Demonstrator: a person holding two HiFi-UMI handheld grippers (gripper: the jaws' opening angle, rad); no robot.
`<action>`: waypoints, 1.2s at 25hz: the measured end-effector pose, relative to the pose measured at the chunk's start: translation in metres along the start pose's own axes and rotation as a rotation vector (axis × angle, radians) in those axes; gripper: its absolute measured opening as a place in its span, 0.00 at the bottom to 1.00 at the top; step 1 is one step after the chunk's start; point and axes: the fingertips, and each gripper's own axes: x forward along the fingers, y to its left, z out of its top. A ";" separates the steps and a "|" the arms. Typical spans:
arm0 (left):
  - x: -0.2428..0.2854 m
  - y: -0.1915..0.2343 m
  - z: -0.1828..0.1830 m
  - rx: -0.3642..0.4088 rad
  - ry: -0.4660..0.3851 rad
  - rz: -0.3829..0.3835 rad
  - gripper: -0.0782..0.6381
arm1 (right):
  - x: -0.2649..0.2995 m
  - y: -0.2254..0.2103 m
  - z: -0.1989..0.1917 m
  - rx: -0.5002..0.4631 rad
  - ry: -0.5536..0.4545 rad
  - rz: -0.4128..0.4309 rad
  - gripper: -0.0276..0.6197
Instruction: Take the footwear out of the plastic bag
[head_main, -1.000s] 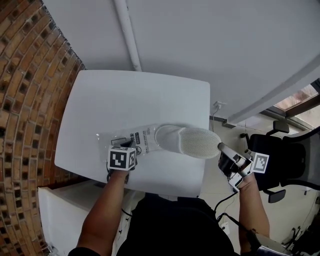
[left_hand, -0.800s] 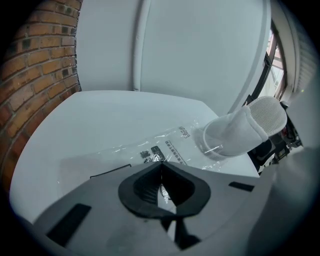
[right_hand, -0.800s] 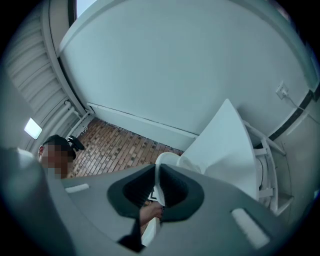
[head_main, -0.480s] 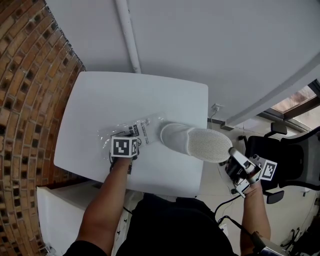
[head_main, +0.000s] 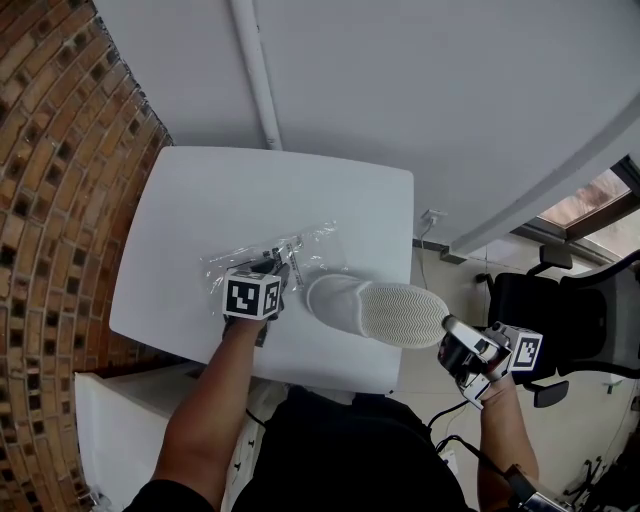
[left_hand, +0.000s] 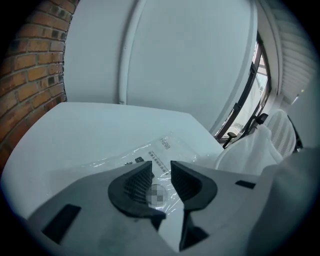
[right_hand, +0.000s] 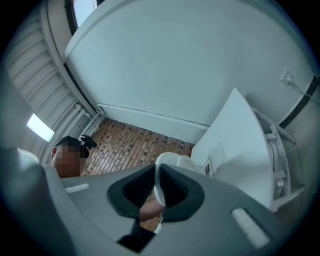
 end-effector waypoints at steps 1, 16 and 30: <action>-0.006 -0.001 0.002 0.004 -0.013 -0.003 0.28 | 0.004 -0.002 -0.006 0.012 0.017 0.004 0.09; -0.118 0.001 -0.037 -0.041 -0.064 0.001 0.12 | 0.074 -0.095 -0.098 -0.004 0.365 -0.255 0.09; -0.145 -0.032 -0.096 -0.058 -0.024 -0.073 0.12 | 0.050 -0.177 -0.110 -0.308 0.548 -0.767 0.14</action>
